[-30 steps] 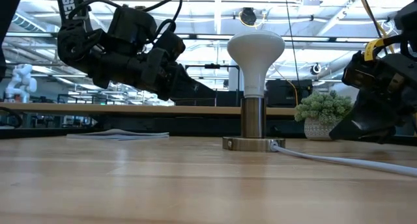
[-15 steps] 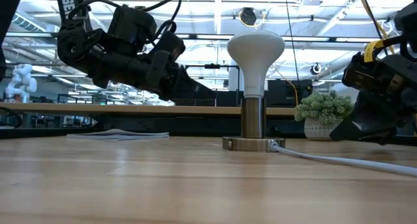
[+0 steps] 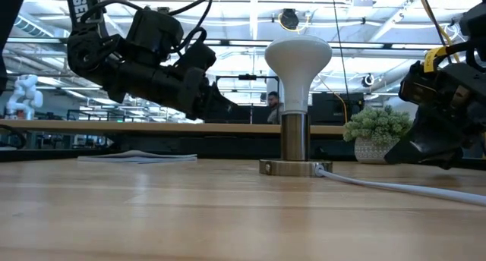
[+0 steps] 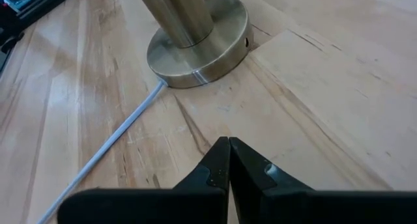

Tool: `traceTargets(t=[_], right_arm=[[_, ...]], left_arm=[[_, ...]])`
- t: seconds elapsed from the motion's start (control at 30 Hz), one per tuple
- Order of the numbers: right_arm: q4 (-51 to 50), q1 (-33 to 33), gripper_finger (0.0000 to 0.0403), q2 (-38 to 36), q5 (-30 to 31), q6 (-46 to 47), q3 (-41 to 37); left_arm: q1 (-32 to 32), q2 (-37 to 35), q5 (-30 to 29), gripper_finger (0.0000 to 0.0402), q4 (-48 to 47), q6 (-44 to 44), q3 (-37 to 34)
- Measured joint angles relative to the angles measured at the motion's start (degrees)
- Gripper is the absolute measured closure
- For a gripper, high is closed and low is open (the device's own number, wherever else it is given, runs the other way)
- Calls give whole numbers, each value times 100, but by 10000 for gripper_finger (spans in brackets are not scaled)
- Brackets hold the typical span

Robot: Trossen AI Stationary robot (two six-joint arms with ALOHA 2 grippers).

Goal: Screw lightbulb
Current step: Remove the white lightbulb from the gold lamp

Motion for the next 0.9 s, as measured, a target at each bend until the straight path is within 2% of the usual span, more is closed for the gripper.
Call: traceTargets(t=[0.53, 0.77, 0.9], right_arm=[[2, 0, 403, -2, 7, -131, 0], [268, -57, 403, -2, 308, -159, -2], [721, -48, 403, -2, 319, -432, 60]], left_arm=[[-396, -2, -567, 401, -2, 1091, 0], [-540, -2, -536, 401, 107, 426, -2], [-517, -7, -237, 401, 375, -12, -2]])
